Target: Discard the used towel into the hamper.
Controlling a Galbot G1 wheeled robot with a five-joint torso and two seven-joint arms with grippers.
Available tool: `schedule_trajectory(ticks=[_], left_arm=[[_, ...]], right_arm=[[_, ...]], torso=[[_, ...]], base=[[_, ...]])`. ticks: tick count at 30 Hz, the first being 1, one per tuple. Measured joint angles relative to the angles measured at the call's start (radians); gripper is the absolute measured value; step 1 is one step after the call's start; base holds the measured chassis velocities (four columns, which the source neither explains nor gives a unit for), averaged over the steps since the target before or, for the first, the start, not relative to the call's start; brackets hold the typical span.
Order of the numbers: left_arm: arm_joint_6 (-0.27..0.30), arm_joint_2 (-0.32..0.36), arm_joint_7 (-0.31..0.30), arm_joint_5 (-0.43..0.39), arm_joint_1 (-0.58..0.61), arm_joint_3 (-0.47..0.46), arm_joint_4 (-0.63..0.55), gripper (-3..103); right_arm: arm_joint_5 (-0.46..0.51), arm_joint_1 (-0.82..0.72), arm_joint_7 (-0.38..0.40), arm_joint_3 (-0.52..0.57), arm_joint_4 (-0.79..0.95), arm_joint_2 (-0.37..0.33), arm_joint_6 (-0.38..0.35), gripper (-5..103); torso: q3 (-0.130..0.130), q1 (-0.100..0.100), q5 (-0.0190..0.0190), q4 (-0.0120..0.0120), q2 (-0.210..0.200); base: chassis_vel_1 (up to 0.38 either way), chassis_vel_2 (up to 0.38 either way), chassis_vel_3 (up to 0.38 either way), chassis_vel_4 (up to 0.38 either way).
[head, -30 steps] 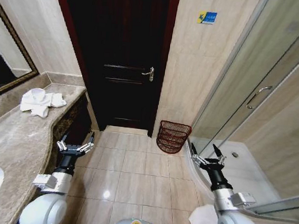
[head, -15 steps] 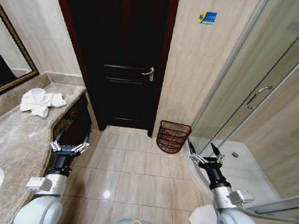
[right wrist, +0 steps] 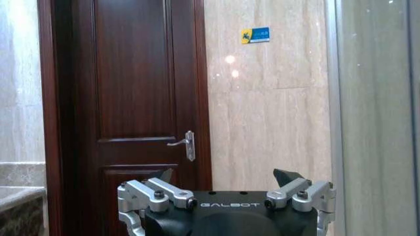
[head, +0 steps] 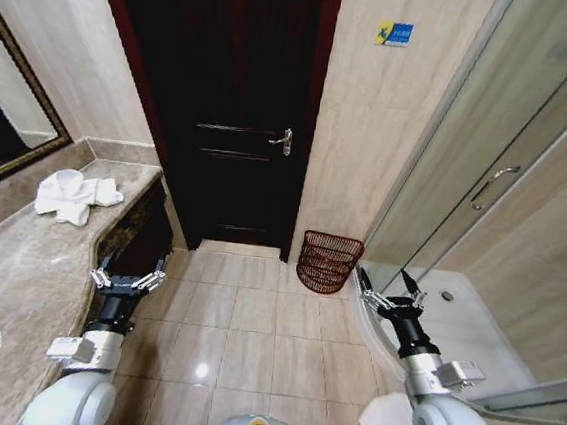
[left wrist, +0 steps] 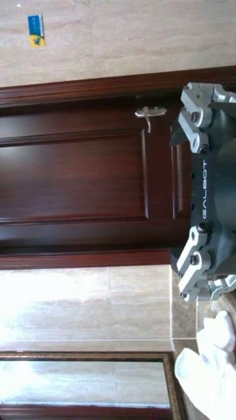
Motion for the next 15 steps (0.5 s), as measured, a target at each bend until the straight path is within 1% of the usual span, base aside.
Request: schedule_trajectory(ticks=[15], left_arm=[[-0.007,0.004,0.001,0.003,-0.001,-0.003,-0.004,100]], right_arm=[[-0.001,0.011,0.0,0.0,0.003,-0.01,-0.012,100]], torso=[[0.0,0.0,0.0001,0.0,0.0]], base=[[-0.084,0.077,0.076,-0.077]])
